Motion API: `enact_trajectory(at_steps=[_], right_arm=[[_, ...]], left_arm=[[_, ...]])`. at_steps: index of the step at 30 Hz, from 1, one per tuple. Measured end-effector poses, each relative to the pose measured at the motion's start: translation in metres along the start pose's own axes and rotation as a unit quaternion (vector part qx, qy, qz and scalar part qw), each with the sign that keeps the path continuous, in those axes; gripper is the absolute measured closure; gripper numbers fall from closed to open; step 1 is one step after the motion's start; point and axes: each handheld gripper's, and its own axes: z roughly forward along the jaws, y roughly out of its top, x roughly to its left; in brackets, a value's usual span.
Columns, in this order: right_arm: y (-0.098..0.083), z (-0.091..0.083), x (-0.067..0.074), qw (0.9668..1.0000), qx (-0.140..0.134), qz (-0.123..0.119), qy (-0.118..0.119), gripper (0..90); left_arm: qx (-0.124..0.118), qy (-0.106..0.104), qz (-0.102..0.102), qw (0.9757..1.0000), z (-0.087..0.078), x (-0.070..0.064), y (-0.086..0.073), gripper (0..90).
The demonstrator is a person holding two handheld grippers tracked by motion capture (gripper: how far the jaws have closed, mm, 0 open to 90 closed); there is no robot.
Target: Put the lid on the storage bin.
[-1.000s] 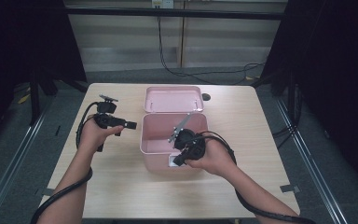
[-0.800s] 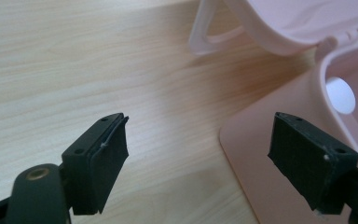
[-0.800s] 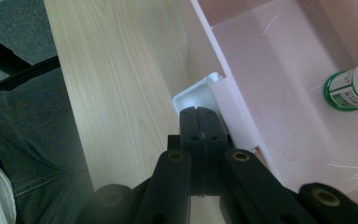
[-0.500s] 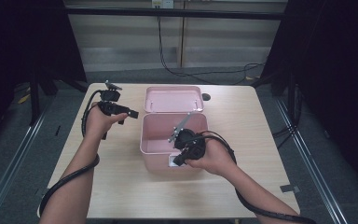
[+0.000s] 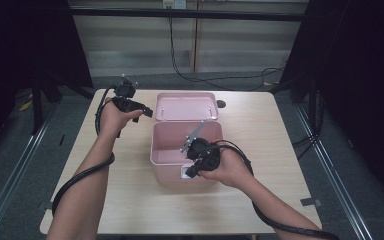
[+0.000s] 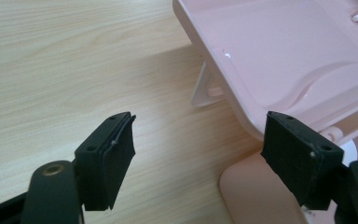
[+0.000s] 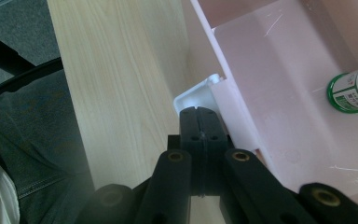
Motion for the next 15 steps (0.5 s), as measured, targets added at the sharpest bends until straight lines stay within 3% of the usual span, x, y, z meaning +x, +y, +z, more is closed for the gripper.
enact_trajectory(at_steps=[15], right_arm=[[-0.001,0.000,-0.002,1.0000,-0.005,0.004,0.007,90.0]], left_arm=[[0.019,0.000,-0.023,0.9995,0.027,-0.013,0.020,31.3]])
